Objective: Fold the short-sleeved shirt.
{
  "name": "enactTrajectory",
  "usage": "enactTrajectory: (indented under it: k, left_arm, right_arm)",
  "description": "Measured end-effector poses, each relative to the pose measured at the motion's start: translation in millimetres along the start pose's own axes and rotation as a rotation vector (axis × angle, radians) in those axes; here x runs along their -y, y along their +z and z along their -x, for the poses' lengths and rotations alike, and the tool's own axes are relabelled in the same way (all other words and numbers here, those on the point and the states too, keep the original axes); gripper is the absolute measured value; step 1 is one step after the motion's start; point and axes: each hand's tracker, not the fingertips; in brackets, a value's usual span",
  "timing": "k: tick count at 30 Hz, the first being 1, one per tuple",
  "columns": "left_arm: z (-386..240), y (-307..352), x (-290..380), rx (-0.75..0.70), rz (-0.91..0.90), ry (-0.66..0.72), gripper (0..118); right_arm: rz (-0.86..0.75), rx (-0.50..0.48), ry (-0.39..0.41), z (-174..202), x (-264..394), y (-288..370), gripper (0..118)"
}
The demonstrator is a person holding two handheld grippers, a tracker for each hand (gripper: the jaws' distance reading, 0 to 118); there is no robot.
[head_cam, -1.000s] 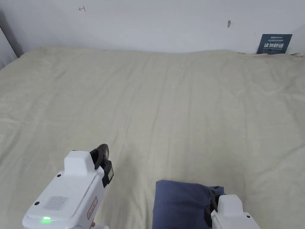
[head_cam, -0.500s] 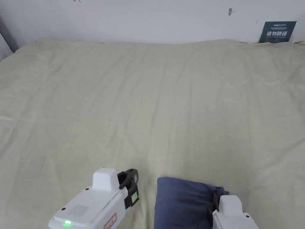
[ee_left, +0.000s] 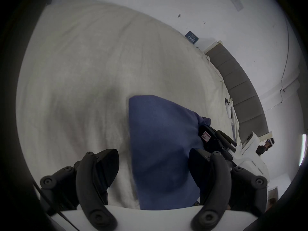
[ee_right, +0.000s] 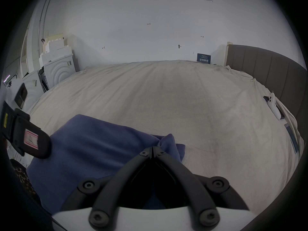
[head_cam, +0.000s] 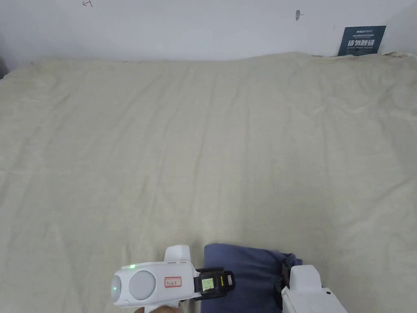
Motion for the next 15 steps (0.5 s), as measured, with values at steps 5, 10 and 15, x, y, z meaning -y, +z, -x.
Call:
enactTrajectory:
  k: [5,10,15]
  left_arm:
    - [5.3,-9.5,-6.8,0.039,0.055,0.032,51]
    - [-2.6,-11.3,-7.5,-0.017,0.080,-0.030,45]
    - [-22.2,-0.7,-1.8,-0.023,0.023,-0.164,25]
  right_arm:
    - [0.003,-0.006,0.002,-1.0,0.1,0.5,0]
    - [0.011,-0.022,0.004,-1.7,-2.3,3.0,0]
    - [0.006,-0.043,0.000,-7.5,-18.1,19.8,0]
